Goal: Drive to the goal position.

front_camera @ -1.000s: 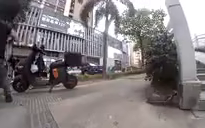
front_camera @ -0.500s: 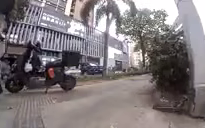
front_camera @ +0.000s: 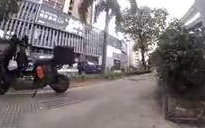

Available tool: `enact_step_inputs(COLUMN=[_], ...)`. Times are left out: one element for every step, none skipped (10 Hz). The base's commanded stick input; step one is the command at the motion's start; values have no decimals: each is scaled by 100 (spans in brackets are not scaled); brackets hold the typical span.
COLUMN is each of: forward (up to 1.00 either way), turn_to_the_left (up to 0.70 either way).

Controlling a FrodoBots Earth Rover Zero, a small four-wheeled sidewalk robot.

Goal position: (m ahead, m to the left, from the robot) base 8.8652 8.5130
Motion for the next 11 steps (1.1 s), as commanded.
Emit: enact_step_inputs(forward=[70,70,70,70,70,70,70,70,70,70,70], turn_to_the_left=[0,0,0,0,0,0,0,0,0,-7,-14])
